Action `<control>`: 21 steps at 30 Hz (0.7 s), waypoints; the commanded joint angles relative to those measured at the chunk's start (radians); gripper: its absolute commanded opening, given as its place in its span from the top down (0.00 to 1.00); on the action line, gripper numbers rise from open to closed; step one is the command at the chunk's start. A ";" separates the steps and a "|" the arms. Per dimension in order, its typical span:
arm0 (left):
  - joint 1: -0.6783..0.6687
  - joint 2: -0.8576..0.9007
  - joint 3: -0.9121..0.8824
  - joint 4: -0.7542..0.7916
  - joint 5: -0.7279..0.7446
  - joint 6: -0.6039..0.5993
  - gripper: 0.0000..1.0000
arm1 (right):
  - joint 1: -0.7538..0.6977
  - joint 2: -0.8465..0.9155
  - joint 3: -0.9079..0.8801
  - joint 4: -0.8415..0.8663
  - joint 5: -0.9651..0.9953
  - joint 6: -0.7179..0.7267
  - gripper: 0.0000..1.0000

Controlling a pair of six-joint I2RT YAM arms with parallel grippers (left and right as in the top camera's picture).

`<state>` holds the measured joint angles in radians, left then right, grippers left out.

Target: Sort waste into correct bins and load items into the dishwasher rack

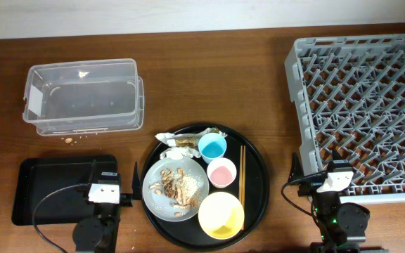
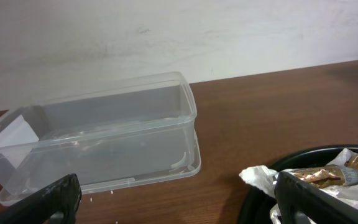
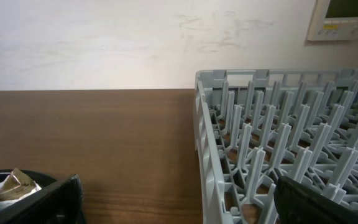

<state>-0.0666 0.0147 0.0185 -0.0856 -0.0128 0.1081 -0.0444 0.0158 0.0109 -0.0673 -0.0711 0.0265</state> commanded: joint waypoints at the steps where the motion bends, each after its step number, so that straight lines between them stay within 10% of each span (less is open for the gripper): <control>1: -0.005 -0.008 -0.009 0.003 -0.006 -0.013 0.01 | -0.002 -0.010 -0.005 -0.005 0.004 0.003 0.01; 7: -0.005 -0.008 -0.009 0.005 0.022 -0.014 0.01 | -0.002 -0.010 -0.005 -0.005 0.004 0.003 0.01; 15: -0.006 -0.008 -0.009 0.254 0.939 -0.093 0.01 | -0.002 -0.010 -0.005 -0.005 0.004 0.003 0.01; 21: -0.005 -0.008 -0.009 0.572 1.022 -0.159 0.01 | -0.002 -0.010 -0.005 -0.005 0.004 0.003 0.01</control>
<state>-0.0700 0.0116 0.0109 0.4072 0.8753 0.0223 -0.0444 0.0158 0.0109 -0.0673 -0.0711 0.0257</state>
